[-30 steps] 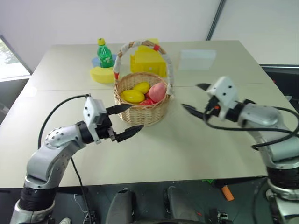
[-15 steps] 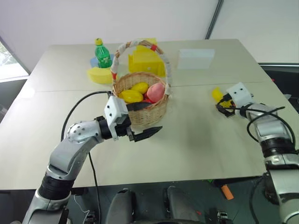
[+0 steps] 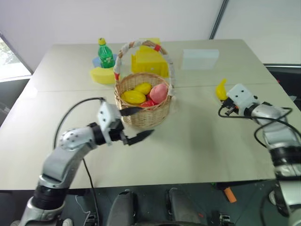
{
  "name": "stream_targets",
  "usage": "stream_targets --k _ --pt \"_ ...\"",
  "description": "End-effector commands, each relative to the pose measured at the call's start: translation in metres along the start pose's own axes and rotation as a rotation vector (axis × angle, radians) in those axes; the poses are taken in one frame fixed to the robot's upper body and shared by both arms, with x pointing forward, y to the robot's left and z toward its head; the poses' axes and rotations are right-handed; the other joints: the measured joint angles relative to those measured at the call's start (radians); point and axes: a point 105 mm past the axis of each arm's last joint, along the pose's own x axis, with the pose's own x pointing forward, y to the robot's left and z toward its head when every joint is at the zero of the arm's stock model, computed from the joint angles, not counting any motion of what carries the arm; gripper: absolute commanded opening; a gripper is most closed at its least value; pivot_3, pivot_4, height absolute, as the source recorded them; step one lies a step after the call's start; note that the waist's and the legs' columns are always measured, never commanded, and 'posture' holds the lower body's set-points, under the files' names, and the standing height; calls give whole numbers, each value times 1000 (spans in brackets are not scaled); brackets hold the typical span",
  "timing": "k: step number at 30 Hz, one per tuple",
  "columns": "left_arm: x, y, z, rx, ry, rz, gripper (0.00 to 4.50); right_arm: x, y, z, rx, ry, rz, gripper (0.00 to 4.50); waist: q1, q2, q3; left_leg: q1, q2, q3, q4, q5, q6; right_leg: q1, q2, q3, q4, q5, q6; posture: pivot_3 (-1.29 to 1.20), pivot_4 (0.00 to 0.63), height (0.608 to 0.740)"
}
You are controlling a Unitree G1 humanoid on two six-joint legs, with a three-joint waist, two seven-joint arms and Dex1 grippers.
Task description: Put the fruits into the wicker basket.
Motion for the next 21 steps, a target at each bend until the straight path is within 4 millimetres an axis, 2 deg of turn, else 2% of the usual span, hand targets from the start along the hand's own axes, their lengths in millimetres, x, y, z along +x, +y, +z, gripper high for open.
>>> stream_targets --k 1,4,7,13,16,21 --pt "-22 17 13 22 -22 59 4500 -43 36 79 -65 -280 246 651 -1 0 0 0 0 0 0 0 0 0 0 0 0 0 0 0 150 740" --pt "-36 27 8 27 23 79 4500 -65 77 112 -33 -369 453 651 -7 0 0 3 2 -1 0 0 0 3 0 -1 -1 0 0 0 150 740" --pt "-41 31 5 28 49 74 4500 -69 103 137 -49 -431 566 651 -4 -1 1 5 2 0 1 0 0 5 0 -1 -1 0 0 0 150 740" --pt "-39 29 5 19 47 70 4500 -18 124 195 -63 -515 519 651 -6 -4 3 4 3 1 1 1 -1 2 0 0 0 -1 -5 0 150 740" --pt "-37 23 5 10 38 65 4500 14 123 220 -50 -502 435 651 -6 -4 3 1 2 1 1 1 -1 -3 -1 0 4 1 -2 0 150 740" --pt "-34 16 5 -2 24 70 4500 41 124 242 -17 -487 390 651 -1 -5 3 -7 -1 2 1 1 -2 -14 -4 -1 9 1 -2 0 150 740"
